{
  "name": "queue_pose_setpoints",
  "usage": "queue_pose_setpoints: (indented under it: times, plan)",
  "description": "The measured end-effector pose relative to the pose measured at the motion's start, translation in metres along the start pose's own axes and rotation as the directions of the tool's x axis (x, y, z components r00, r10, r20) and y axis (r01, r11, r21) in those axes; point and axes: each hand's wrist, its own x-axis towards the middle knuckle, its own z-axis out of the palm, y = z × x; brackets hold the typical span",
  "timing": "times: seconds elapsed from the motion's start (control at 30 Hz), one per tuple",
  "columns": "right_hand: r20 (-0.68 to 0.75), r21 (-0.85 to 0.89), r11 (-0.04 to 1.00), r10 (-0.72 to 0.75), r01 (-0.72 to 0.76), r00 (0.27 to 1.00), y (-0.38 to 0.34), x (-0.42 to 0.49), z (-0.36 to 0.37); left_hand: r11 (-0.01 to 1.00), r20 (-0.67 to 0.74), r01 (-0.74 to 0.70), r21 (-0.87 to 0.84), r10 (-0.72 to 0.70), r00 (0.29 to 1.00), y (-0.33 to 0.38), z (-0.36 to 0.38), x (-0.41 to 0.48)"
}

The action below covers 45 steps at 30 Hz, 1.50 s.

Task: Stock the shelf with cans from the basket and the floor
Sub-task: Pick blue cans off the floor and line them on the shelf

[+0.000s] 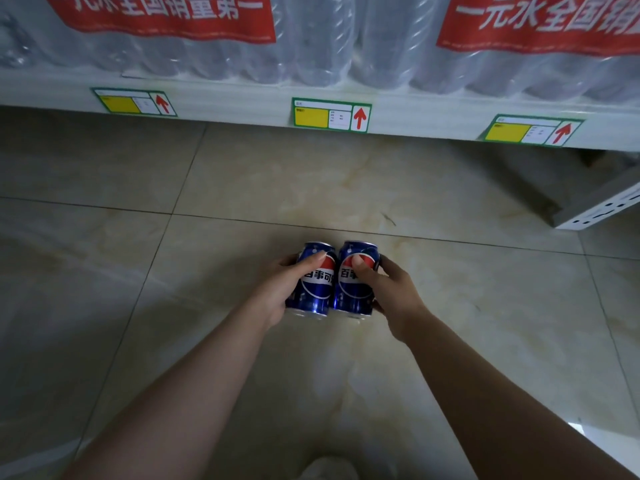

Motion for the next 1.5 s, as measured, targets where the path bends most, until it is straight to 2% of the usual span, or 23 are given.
queue_pose_setpoints:
  times: [0.27, 0.57, 0.77, 0.93, 1.13, 1.37, 1.5]
  plan:
    - [0.115, 0.041, 0.963, -0.268, 0.265, 0.956, -0.083, -0.023, -0.017, 0.955, 0.090, -0.271, -0.121, 0.282, 0.955, 0.070, 0.024, -0.042]
    - [0.058, 0.116, 0.872, -0.485, 0.477, 0.873, -0.190, -0.084, -0.033, 0.866, 0.123, -0.490, -0.101, 0.499, 0.858, 0.179, 0.070, -0.122]
    - [0.007, 0.196, 0.772, -0.618, 0.605, 0.786, -0.263, -0.130, -0.046, 0.764, 0.159, -0.626, -0.157, 0.645, 0.747, 0.242, 0.104, -0.179]
    - [-0.026, 0.190, 0.691, -0.706, 0.697, 0.708, -0.313, -0.170, -0.057, 0.702, 0.210, -0.689, -0.182, 0.712, 0.670, 0.286, 0.128, -0.226]
    - [-0.008, 0.199, 0.612, -0.780, 0.765, 0.626, -0.367, -0.222, -0.076, 0.611, 0.279, -0.786, -0.092, 0.774, 0.569, 0.334, 0.152, -0.271]
    - [0.012, 0.162, 0.483, -0.873, 0.860, 0.488, -0.431, -0.286, -0.108, 0.508, 0.401, -0.861, -0.039, 0.797, 0.452, 0.397, 0.188, -0.334]
    - [-0.004, 0.138, 0.416, -0.907, 0.899, 0.420, -0.464, -0.314, -0.129, 0.407, 0.459, -0.913, 0.030, 0.806, 0.374, 0.433, 0.212, -0.371]
